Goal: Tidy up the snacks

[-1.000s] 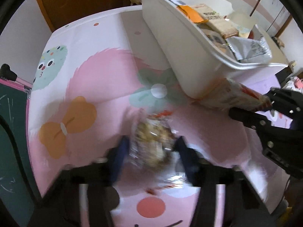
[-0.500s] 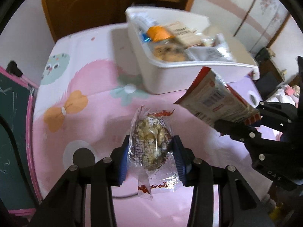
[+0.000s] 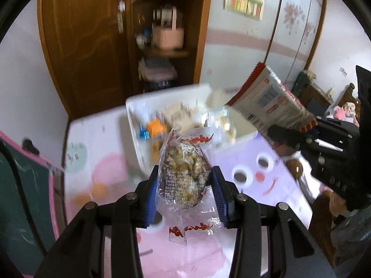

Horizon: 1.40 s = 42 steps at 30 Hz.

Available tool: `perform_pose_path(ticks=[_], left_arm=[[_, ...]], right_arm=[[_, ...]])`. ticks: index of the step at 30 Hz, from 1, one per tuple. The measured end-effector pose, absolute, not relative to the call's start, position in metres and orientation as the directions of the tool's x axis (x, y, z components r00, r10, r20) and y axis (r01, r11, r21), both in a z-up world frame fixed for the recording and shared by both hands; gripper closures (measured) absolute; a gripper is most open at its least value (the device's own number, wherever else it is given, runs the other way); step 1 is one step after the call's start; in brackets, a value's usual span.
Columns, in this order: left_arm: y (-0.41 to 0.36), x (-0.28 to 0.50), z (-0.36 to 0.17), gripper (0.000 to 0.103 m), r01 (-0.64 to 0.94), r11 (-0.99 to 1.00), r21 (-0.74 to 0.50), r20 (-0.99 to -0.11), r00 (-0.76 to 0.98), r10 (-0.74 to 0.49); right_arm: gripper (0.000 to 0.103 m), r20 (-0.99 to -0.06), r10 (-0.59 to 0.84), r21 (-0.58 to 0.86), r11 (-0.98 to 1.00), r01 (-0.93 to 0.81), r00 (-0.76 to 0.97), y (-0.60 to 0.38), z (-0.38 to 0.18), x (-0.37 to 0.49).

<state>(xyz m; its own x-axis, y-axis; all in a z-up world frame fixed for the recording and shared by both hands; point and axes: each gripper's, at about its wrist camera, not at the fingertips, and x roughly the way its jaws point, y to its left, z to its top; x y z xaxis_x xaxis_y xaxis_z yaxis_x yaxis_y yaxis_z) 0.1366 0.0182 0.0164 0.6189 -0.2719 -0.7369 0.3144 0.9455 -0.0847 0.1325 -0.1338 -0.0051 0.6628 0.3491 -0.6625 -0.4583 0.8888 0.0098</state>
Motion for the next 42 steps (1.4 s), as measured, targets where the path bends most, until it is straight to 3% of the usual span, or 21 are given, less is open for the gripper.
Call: perform_pose_path(ticks=[7,13,29,31,33,37,42], left_arm=[[-0.003,0.168,0.096,0.062,0.282,0.959,-0.035,-0.650,0.723,-0.237],[-0.013,0.219,0.120,0.062,0.216,0.975,-0.055,-0.615,0.761,-0.204],[-0.009,0.356,-0.040,0.061,0.069,0.997,-0.043,-0.832,0.550,-0.075],[-0.009,0.363,-0.052,0.052,0.059,0.996,-0.060,-0.849,0.521,-0.082],[-0.008,0.365,-0.057,0.031,0.055,0.996,-0.075,-0.853,0.513,-0.092],[-0.005,0.357,-0.054,0.022,0.064,0.996,-0.069,-0.837,0.539,-0.093],[-0.002,0.345,-0.045,0.020,0.069,0.996,-0.056,-0.834,0.545,-0.084]], right_arm=[[0.091,-0.561,0.251,0.010,0.955,-0.297,0.789,-0.174,0.089,0.172],[0.091,-0.548,0.162,-0.019,0.978,-0.206,0.821,-0.179,0.116,0.219],[0.090,-0.798,0.097,0.012,0.989,-0.146,0.595,-0.175,-0.029,0.341],[0.088,-0.824,0.092,0.013,0.990,-0.143,0.559,-0.174,-0.042,0.348],[0.084,-0.845,0.102,0.034,0.990,-0.137,0.525,-0.173,-0.053,0.352],[0.066,-0.854,0.136,0.085,0.989,-0.124,0.503,-0.177,-0.062,0.352],[0.064,-0.842,0.143,0.090,0.988,-0.125,0.519,-0.179,-0.054,0.342]])
